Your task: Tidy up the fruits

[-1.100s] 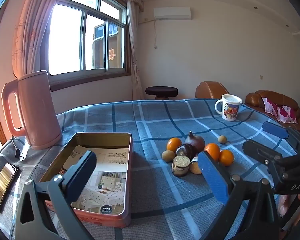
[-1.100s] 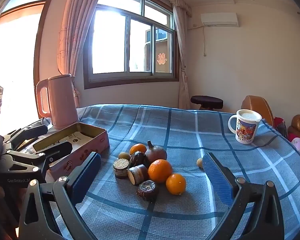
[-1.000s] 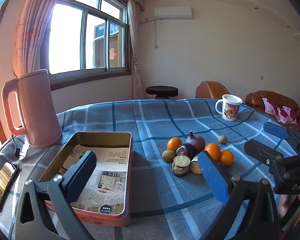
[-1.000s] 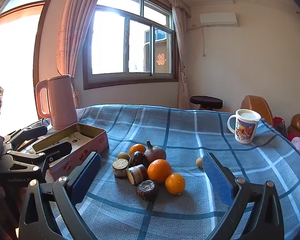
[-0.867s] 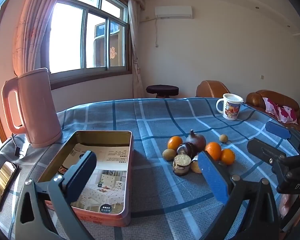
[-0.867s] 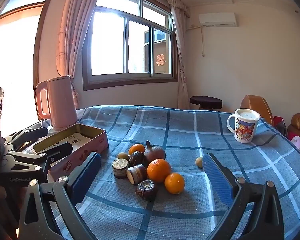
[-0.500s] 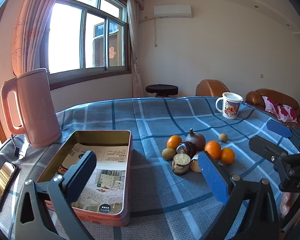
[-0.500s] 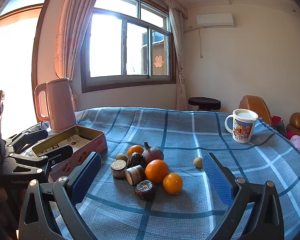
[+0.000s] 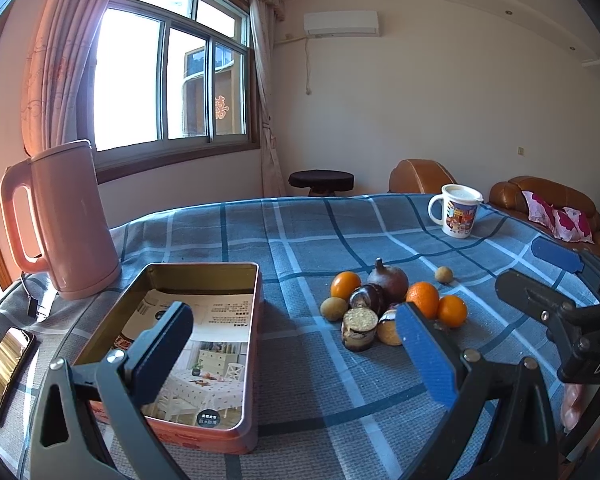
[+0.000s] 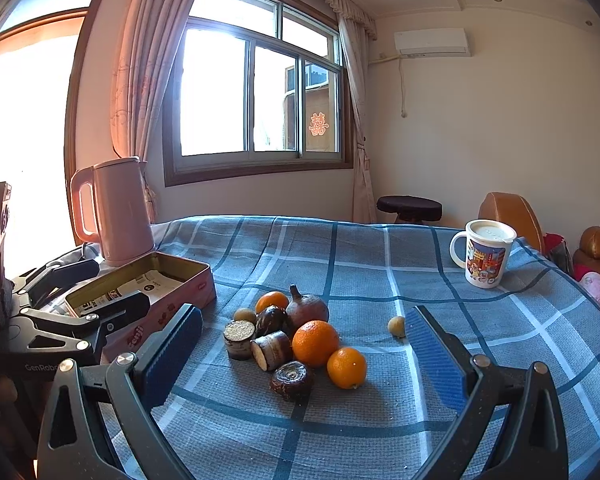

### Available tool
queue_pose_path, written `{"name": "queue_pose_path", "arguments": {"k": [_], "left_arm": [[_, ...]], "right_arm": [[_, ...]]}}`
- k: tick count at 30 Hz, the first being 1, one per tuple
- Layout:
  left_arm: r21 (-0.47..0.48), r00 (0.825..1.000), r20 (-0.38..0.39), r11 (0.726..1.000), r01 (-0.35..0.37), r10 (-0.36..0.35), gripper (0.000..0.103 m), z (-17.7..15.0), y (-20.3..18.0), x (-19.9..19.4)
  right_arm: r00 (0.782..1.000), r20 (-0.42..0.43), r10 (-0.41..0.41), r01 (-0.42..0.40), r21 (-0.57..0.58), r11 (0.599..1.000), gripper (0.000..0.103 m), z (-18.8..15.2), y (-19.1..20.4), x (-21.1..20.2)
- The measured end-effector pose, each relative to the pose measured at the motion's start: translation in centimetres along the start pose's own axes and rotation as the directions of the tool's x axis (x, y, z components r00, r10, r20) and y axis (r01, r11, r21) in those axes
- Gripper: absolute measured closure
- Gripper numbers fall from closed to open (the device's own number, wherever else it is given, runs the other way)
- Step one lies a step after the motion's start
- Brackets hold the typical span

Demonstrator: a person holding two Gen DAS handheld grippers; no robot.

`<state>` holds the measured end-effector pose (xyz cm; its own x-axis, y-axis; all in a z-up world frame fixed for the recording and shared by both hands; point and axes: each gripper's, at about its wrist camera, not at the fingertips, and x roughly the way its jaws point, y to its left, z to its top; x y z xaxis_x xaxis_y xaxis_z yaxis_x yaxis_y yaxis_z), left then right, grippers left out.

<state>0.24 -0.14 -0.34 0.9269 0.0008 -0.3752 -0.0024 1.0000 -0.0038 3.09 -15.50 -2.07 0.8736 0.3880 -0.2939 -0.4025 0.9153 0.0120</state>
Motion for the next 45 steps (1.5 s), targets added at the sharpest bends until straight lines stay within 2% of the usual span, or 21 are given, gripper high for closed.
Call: {"name": "queue_pose_path", "arguments": {"k": [45], "left_arm": [[0.014,1.000,-0.004,1.000,0.000,0.000,0.000,-0.34,-0.37,-0.08]], "right_arm": [[1.000,-0.014,-0.016,0.017,0.039,0.999,0.001,-0.92,-0.81,-0.01]]}}
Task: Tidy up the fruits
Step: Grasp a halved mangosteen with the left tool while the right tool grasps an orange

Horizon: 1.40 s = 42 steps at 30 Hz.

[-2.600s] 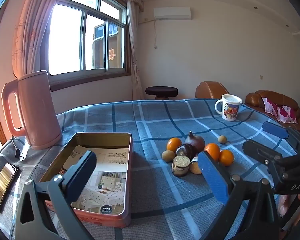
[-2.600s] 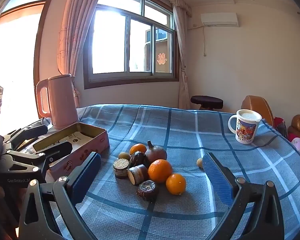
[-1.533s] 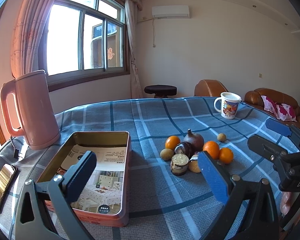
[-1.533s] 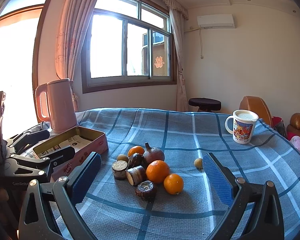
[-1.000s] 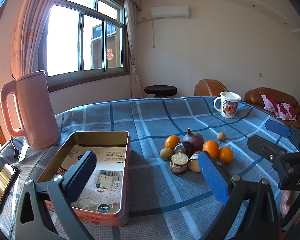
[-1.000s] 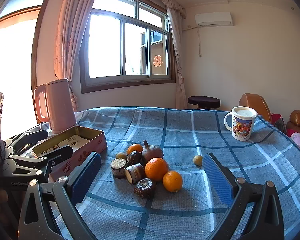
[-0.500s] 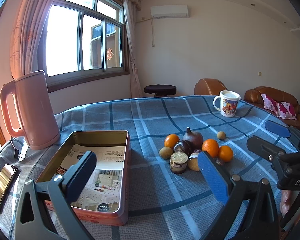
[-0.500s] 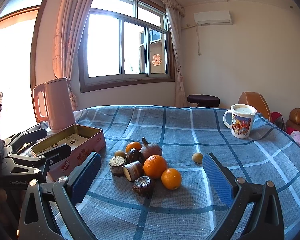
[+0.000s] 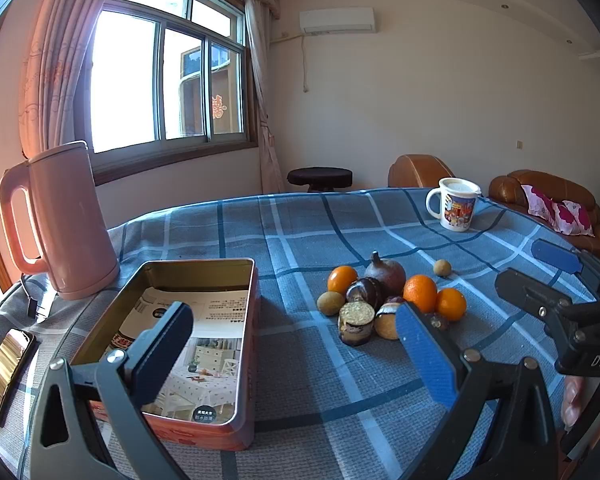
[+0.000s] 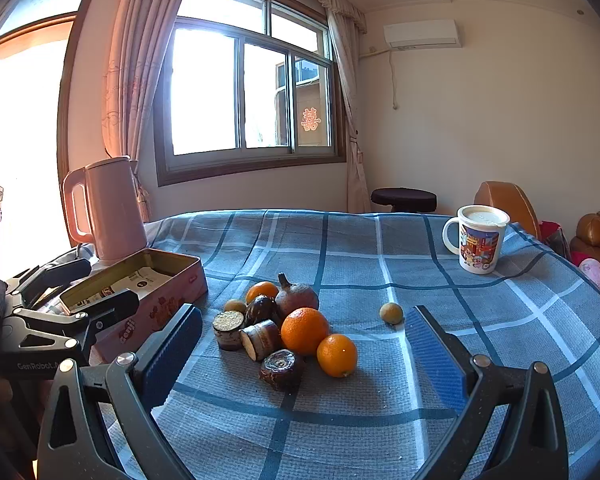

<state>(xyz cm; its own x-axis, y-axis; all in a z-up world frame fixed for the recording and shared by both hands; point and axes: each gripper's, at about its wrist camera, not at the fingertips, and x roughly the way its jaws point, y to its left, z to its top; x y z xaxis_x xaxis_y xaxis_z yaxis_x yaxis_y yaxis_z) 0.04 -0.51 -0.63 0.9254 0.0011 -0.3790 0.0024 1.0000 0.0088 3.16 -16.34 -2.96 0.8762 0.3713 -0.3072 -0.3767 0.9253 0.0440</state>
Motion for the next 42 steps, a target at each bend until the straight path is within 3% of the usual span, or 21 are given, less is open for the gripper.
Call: {"name": "queue_pose_path", "arguments": {"k": [10,18,21,24,25,28,29,33,35,37,40,42], "left_arm": [[0.006,1.000,-0.010,1.000,0.000,0.000,0.000,-0.4,0.0,0.1],[0.023,0.999,-0.030,1.000,0.017,-0.017,0.000,-0.1,-0.9,1.2],[0.022,0.998,-0.044,0.999,0.037,-0.036,0.000,0.3,-1.3,1.7],[0.033,0.996,-0.061,0.997,0.069,-0.067,0.000,0.8,-1.9,2.4],[0.034,0.994,-0.071,0.996,0.083,-0.081,0.000,0.9,-2.1,2.7],[0.044,0.990,-0.103,0.994,0.103,-0.098,0.001,1.2,-2.7,3.8],[0.050,0.988,-0.118,0.994,0.102,-0.096,0.001,1.3,-3.0,4.2],[0.073,0.978,-0.179,0.990,0.117,-0.103,0.013,1.5,-3.7,6.0],[0.078,0.970,-0.215,0.988,0.131,-0.112,0.019,1.5,-4.1,6.9],[0.075,0.964,-0.243,0.988,0.135,-0.113,0.021,1.3,-4.2,7.9],[0.070,0.952,-0.281,0.987,0.145,-0.120,0.035,0.9,-4.3,8.9],[0.065,0.946,-0.300,0.986,0.150,-0.124,0.038,0.7,-4.3,9.4]], "right_arm": [[1.000,-0.010,-0.014,0.014,0.002,1.000,0.001,-0.3,-0.4,0.4],[0.994,-0.038,-0.099,0.100,0.028,0.995,0.001,-0.5,-2.6,1.4],[0.993,-0.071,-0.092,0.097,0.065,0.993,0.001,-0.2,-3.9,2.0],[0.985,-0.110,-0.129,0.132,0.021,0.991,0.002,0.0,-4.2,2.8],[0.983,-0.126,-0.133,0.134,0.002,0.991,0.004,0.1,-4.2,3.2],[0.977,-0.189,-0.096,0.095,-0.017,0.995,0.023,0.2,-4.4,4.5],[0.974,-0.203,-0.096,0.092,-0.031,0.995,0.023,0.2,-4.3,4.9],[0.959,-0.271,-0.088,0.068,-0.082,0.994,0.024,-0.1,-3.7,6.6],[0.950,-0.301,-0.086,0.059,-0.098,0.993,0.036,-0.2,-3.6,7.3],[0.939,-0.337,-0.069,0.038,-0.098,0.994,0.042,-0.5,-3.6,8.0],[0.926,-0.375,-0.053,0.013,-0.107,0.994,0.044,-0.9,-3.4,8.9],[0.920,-0.390,-0.042,-0.001,-0.109,0.994,0.045,-1.0,-3.4,9.2]]}}
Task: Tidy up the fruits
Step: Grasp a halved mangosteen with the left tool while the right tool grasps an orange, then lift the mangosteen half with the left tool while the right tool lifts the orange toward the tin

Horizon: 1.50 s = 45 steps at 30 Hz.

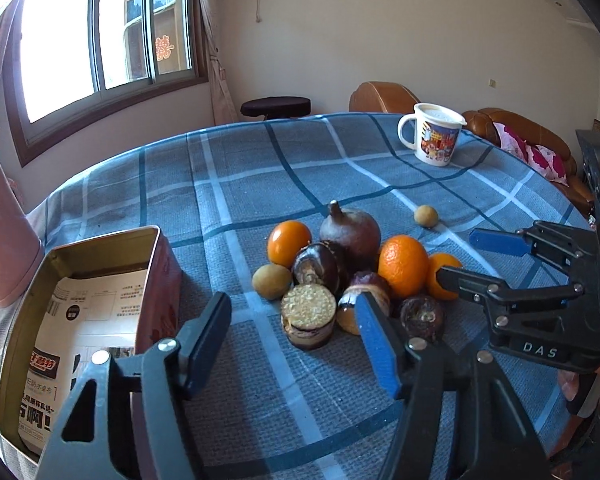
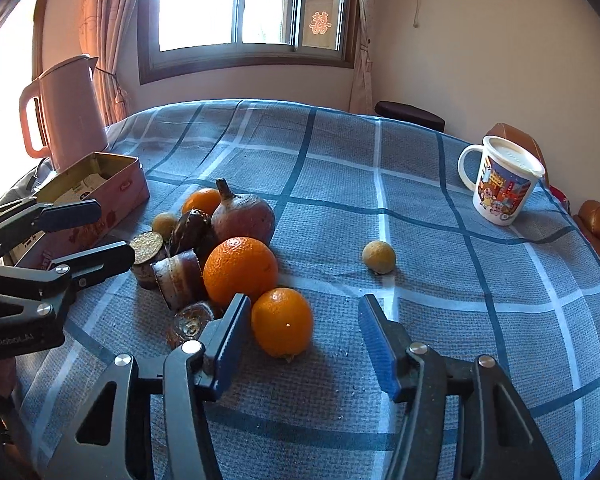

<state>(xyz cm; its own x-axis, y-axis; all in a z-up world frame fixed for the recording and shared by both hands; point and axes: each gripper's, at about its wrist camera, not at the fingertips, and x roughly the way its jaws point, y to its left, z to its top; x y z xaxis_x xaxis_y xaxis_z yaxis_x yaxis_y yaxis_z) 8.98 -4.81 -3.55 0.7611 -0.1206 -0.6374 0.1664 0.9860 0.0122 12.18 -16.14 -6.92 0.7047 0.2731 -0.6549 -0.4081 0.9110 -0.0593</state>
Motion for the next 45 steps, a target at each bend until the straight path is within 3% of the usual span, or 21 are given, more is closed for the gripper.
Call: {"name": "queue_pose_path", "arguments": {"k": [14,18,20,22,45], "left_arm": [[-0.039,0.990,-0.139,0.999,0.021,-0.027,0.038,0.4,1.1,3.7],[-0.025,0.987,-0.153,0.999,0.039,-0.042,0.049,0.4,0.7,4.1],[-0.017,0.987,-0.151,0.998,0.052,-0.054,0.055,0.4,0.6,4.0],[-0.012,0.987,-0.145,0.997,0.072,-0.073,0.067,0.4,0.5,3.8],[-0.020,0.996,0.028,0.996,0.084,-0.083,0.067,0.6,1.1,0.7]], "right_arm": [[0.989,-0.132,0.073,-0.071,0.020,0.997,0.054,0.0,-0.4,2.7],[0.986,-0.143,0.083,-0.081,0.017,0.997,0.061,-0.1,-0.3,2.8],[0.986,-0.142,0.090,-0.089,0.019,0.996,0.066,-0.1,-0.3,2.8],[0.986,-0.140,0.093,-0.091,0.021,0.996,0.066,0.0,-0.3,2.8],[0.994,0.030,0.103,-0.104,0.018,0.994,0.066,0.0,-0.5,-0.2]]}}
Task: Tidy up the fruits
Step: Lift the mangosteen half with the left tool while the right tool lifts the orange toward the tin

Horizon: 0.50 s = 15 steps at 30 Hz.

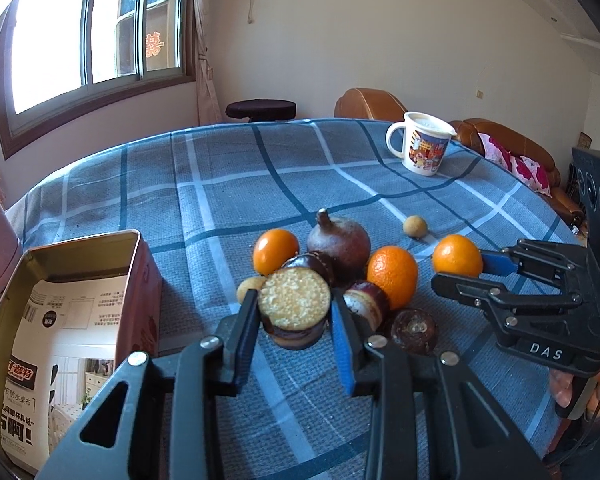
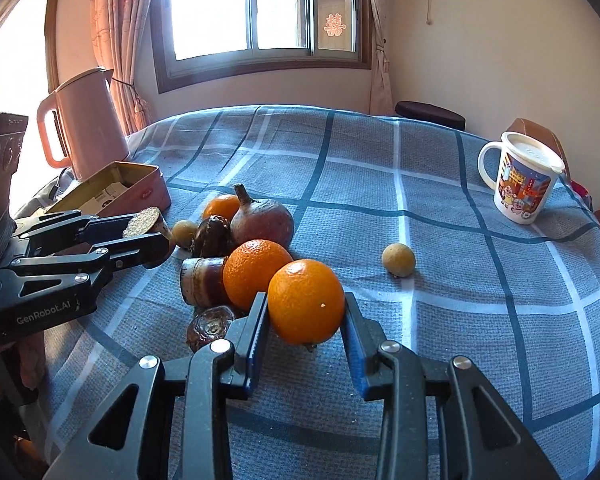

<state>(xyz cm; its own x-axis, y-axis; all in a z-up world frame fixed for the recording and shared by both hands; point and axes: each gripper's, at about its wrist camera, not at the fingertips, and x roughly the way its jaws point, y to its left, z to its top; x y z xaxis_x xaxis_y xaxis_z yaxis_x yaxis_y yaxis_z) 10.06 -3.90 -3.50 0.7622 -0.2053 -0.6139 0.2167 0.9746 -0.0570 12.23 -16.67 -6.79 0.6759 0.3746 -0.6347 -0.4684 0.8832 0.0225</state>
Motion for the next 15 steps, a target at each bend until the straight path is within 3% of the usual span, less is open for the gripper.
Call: {"name": "queue_pose_path", "arguments": {"k": [15], "left_arm": [[0.015,0.994,0.100,0.999,-0.038,0.037,0.067,-0.2,-0.5,-1.8]], "right_arm": [[0.997,0.077,0.010,-0.009,-0.014,1.000,0.066,-0.1,0.2,-1.4]]}}
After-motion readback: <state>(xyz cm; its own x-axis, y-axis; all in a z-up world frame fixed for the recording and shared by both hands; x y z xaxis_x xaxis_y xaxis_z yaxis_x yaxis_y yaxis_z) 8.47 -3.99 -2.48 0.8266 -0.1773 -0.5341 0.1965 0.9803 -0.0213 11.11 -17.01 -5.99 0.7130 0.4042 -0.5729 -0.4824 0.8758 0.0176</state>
